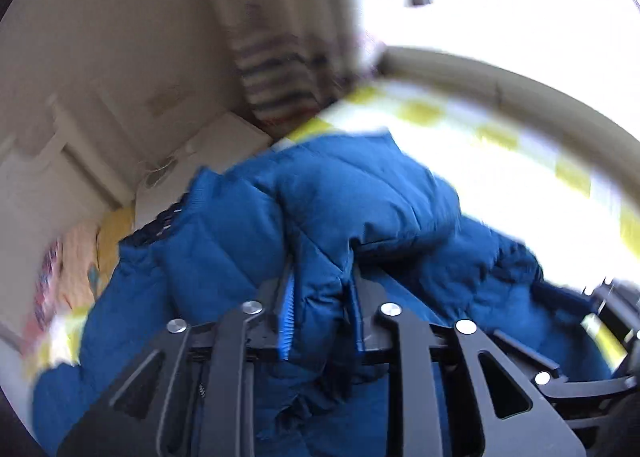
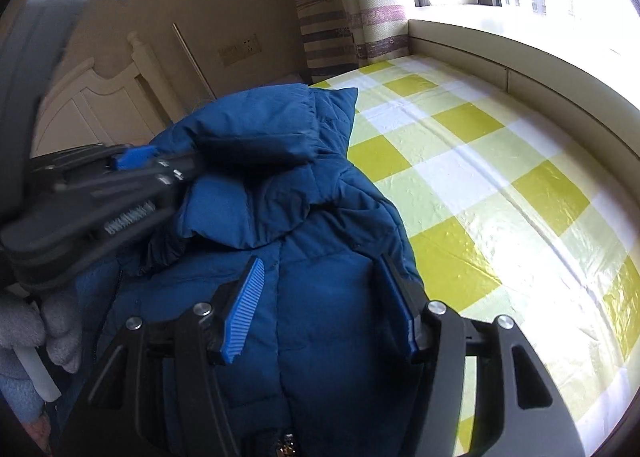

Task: Fold large clothes

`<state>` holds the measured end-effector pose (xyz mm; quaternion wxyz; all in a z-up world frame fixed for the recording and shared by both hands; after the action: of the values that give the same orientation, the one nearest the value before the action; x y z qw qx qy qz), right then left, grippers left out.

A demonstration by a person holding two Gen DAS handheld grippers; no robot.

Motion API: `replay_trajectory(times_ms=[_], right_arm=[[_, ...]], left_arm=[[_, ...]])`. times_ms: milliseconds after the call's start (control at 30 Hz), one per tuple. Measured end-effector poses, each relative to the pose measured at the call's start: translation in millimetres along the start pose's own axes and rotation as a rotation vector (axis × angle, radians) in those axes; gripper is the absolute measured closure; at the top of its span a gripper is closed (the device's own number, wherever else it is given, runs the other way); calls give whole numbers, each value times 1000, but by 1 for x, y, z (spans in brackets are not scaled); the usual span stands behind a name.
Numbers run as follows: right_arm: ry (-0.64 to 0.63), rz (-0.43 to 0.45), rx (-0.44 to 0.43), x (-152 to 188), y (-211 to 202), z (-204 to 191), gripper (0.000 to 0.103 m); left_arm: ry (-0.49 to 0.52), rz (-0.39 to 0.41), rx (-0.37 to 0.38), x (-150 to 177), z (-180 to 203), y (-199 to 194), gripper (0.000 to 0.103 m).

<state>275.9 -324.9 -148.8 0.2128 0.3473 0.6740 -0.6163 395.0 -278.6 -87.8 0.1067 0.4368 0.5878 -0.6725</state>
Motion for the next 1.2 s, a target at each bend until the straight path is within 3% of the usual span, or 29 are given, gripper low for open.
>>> replay_trajectory(times_ms=[133, 233, 267, 333, 367, 433, 533, 633, 667, 767, 867, 900, 967, 1000, 1033, 1067, 1100, 1167, 1200], right_arm=[[3, 6, -4, 0, -1, 1, 45], [5, 9, -8, 2, -1, 2, 45], [5, 10, -10, 2, -1, 2, 45], [5, 10, -11, 3, -1, 3, 45], [4, 10, -11, 3, -1, 2, 44], [5, 11, -11, 3, -1, 2, 44], [4, 9, -9, 3, 0, 2, 44], [2, 9, -7, 3, 0, 3, 44], [2, 9, -8, 3, -1, 3, 44], [2, 7, -7, 3, 0, 3, 44], [0, 4, -6, 3, 1, 2, 44], [0, 3, -7, 3, 1, 2, 44], [0, 4, -5, 3, 1, 2, 44], [0, 4, -5, 3, 1, 2, 44], [0, 4, -5, 3, 1, 2, 44], [0, 4, -6, 2, 1, 2, 44], [0, 3, -5, 2, 1, 2, 44], [-1, 3, -6, 2, 1, 2, 44], [-1, 3, -8, 2, 1, 2, 44]], left_arm=[[-487, 104, 170, -12, -105, -44, 84], [-828, 102, 295, 21, -199, -50, 82], [-886, 87, 322, 36, -221, -48, 75], [-951, 69, 324, 66, -253, -47, 44], [-984, 75, 317, 80, -270, -48, 19], [-1062, 76, 332, 106, -296, -47, 18], [-1167, 10, 400, 130, -314, -35, 18], [-1194, 28, 423, 131, -319, -28, 19], [-1195, 40, 421, 129, -320, -28, 24], [-1118, 65, 337, 124, -312, -31, 85], [-967, 119, 253, 115, -307, -50, 85], [-952, 110, 241, 115, -306, -51, 84], [-967, 19, 180, 125, -310, -35, 79], [-985, -30, 109, 136, -318, -28, 70], [-992, -43, 86, 142, -320, -27, 65], [-1001, -41, 90, 145, -322, -30, 49], [-1004, -24, 102, 143, -322, -35, 35], [-1014, 124, -11, 134, -341, -71, 26], [-1019, 219, -71, 130, -348, -94, 14]])
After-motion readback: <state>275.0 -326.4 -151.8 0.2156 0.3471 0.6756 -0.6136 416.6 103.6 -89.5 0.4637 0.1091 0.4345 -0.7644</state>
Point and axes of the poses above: each gripper's, at about its wrist camera, not at the fingertips, and y roughly the way its jaws point, z to its right, x to its underside, the point moved 9 cm from there along y, roughly the way its jaws point, and after that the axes turned 14 degrees about -y, right-handed, at the moved point
